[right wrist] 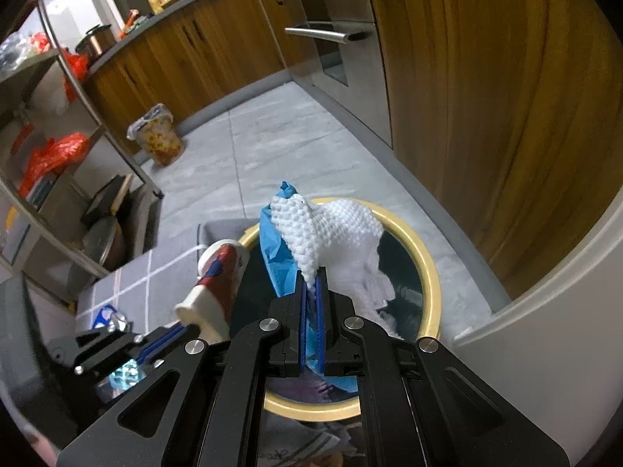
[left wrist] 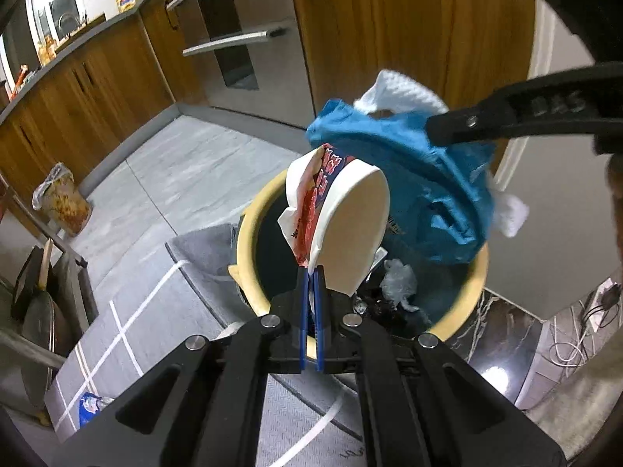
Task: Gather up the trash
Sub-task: 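Carry the paper cup and blue bag with both grippers over the teal bin, then open the left gripper to drop the cup while the right gripper releases the blue bag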
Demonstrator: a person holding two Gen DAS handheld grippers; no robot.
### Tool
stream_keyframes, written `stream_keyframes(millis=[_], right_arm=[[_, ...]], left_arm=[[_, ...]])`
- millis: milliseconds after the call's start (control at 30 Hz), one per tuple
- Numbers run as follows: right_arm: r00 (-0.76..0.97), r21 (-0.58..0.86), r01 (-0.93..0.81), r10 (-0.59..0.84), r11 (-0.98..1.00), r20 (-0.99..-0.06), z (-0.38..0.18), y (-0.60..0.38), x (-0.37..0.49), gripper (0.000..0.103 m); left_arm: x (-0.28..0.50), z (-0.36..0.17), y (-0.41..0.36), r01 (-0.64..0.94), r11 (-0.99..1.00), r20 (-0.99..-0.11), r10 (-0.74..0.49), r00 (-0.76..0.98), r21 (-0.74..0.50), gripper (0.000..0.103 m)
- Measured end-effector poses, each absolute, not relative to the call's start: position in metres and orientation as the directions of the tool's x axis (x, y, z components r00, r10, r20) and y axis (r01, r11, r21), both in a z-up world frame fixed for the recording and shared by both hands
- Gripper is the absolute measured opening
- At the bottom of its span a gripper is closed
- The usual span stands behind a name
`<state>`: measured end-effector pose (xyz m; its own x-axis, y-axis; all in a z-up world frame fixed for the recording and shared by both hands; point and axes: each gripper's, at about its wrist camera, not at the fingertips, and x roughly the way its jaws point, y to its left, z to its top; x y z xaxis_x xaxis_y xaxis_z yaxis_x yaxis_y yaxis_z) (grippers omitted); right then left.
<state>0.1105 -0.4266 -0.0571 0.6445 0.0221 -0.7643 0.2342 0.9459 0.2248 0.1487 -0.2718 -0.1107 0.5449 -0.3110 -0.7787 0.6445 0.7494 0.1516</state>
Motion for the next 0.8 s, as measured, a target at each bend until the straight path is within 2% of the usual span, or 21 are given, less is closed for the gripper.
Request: stream_keyframes(millis=[400, 800], right_arm=[[0.646, 0.221, 0.238, 0.016, 0.946, -0.763, -0.061, -0.426, 0.113, 0.005], [0.643, 0.326, 0.267, 0.084, 0.907, -0.761, -0.072, -0.445, 0.115, 0.006]], left_arm=[[0.152, -0.117, -0.278, 0.659, 0.736, -0.785, -0.314, 0.534, 0.154, 0.003], [0.155, -0.126, -0.282, 0.665, 0.729, -0.798, -0.297, 0.524, 0.165, 0.003]])
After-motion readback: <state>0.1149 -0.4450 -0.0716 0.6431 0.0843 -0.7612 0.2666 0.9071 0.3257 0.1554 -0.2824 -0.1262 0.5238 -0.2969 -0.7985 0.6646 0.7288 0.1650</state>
